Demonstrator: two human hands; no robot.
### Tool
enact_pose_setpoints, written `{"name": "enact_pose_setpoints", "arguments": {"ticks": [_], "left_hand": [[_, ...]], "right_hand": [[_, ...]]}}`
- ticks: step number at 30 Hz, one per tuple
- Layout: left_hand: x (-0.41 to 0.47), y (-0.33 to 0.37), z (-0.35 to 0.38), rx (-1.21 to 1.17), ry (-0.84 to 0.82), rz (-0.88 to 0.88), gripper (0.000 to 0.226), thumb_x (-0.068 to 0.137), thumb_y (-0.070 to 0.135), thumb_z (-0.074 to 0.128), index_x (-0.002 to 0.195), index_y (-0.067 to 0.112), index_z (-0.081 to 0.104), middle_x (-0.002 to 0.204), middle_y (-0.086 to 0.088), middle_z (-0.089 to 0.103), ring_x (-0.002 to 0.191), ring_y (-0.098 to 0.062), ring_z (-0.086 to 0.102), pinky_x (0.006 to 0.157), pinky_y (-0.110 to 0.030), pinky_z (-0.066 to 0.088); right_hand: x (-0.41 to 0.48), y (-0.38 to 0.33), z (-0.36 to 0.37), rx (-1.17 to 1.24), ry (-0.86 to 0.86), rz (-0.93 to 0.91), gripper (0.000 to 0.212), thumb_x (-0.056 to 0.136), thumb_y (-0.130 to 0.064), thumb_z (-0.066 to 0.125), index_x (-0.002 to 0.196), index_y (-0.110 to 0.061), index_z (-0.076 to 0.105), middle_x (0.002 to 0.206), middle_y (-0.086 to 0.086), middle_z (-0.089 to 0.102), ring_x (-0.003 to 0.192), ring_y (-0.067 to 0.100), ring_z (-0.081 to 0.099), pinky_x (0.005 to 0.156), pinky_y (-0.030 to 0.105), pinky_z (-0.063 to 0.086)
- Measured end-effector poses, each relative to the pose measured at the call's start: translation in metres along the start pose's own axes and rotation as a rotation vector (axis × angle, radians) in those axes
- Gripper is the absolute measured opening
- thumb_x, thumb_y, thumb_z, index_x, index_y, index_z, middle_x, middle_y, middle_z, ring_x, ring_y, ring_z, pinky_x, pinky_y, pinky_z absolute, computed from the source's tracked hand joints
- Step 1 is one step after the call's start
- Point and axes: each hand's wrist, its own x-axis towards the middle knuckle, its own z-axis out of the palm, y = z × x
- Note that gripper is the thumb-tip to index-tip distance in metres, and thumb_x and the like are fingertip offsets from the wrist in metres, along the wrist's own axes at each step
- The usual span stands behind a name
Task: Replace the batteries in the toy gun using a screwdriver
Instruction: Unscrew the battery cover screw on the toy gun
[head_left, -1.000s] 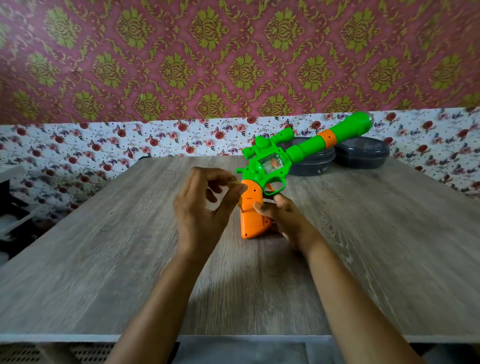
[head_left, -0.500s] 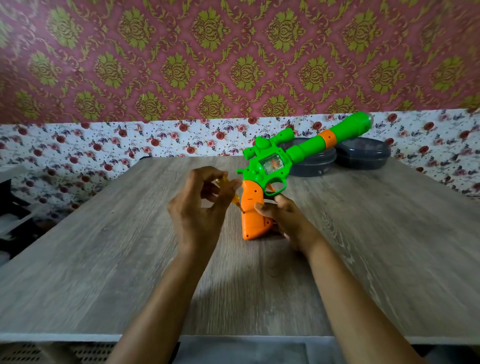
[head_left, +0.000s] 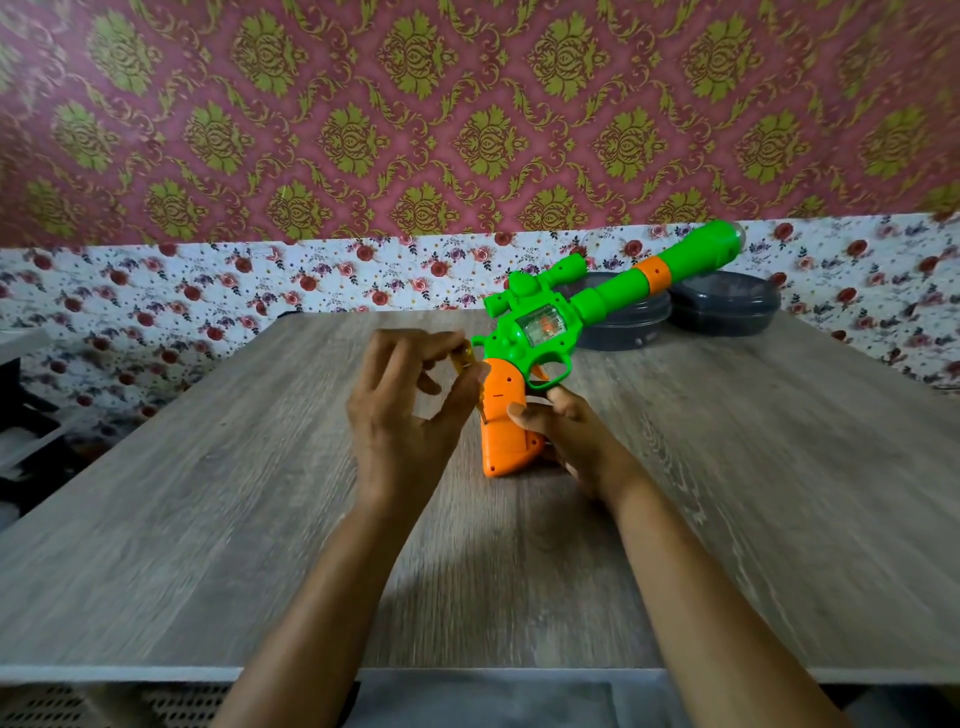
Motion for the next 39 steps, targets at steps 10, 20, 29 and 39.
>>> {"name": "enact_pose_setpoints", "arguments": {"ticks": [10,20,29,39], "left_hand": [[-0.0002,0.0007,-0.0012,-0.007,0.018,-0.070,0.027,0.077,0.022,0.073,0.091,0.021,0.050,0.080,0.001,0.052,0.069,0.004,0.053,0.055,-0.011,0.045],[0.0007,0.0029,-0.0029,0.020,-0.048,0.041,0.025,0.088,0.008,0.056,0.111,0.015,0.063,0.099,0.005,0.062,0.075,-0.005,0.059,0.063,-0.015,0.049],[0.0028,-0.0013,-0.0045,-0.168,0.084,-0.165,0.023,0.079,0.013,0.071,0.087,0.023,0.051,0.098,0.007,0.063,0.085,-0.011,0.066,0.068,-0.022,0.053],[-0.0001,0.0031,-0.0021,-0.084,-0.005,-0.057,0.018,0.087,0.009,0.059,0.104,0.016,0.057,0.107,0.004,0.064,0.095,0.002,0.064,0.075,-0.019,0.055]], "right_hand": [[0.0005,0.0015,-0.0002,0.011,-0.009,0.000,0.040,0.080,-0.020,0.066,0.118,-0.018,0.053,0.102,-0.001,0.067,0.093,0.013,0.064,0.087,0.035,0.051],[-0.0009,0.0003,-0.0016,-0.044,0.003,0.026,0.020,0.085,-0.018,0.063,0.103,-0.025,0.057,0.108,0.002,0.066,0.106,0.023,0.062,0.098,0.046,0.047],[-0.0031,-0.0015,0.0010,-0.073,0.014,0.038,0.066,0.063,-0.039,0.068,0.124,-0.018,0.053,0.117,0.007,0.066,0.108,0.023,0.063,0.099,0.048,0.046],[-0.0026,-0.0021,0.0013,-0.059,0.013,0.043,0.056,0.066,-0.033,0.064,0.120,-0.020,0.054,0.114,0.005,0.066,0.108,0.022,0.062,0.098,0.045,0.047]]}}
